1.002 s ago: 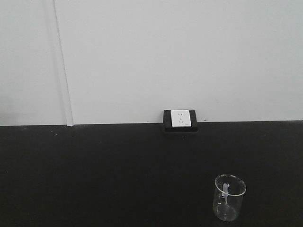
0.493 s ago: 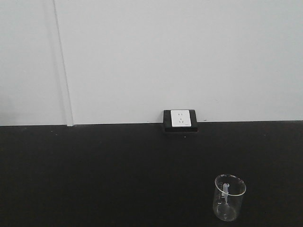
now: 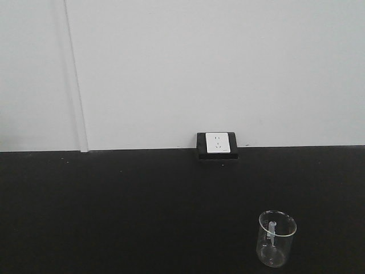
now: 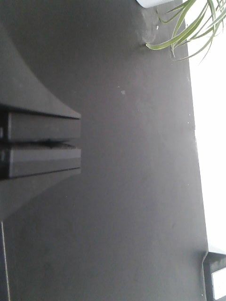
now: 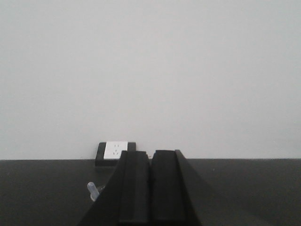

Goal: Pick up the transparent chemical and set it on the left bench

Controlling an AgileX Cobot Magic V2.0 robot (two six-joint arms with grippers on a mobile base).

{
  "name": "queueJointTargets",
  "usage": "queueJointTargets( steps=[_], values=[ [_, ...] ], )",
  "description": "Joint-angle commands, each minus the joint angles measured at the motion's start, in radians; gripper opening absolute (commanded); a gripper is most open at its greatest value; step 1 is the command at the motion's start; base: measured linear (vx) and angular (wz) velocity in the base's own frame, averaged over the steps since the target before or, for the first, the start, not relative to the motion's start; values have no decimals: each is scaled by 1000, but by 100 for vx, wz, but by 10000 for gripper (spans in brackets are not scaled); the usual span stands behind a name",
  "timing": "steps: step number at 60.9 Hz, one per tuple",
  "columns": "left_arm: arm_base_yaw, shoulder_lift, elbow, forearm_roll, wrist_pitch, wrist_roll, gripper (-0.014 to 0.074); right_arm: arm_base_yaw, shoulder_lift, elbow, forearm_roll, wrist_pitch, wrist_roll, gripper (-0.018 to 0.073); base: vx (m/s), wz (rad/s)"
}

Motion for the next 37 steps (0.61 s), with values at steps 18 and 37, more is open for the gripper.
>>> queueJointTargets(
  steps=[18,37],
  values=[
    [-2,-19,16,-1,-78,-8,-3,-4,351,-277,-190,11,-60,4,0,0],
    [-2,-19,16,-1,-78,-8,-3,-4,775,-314,-190,-249,-59,150,0,0]
  ],
)
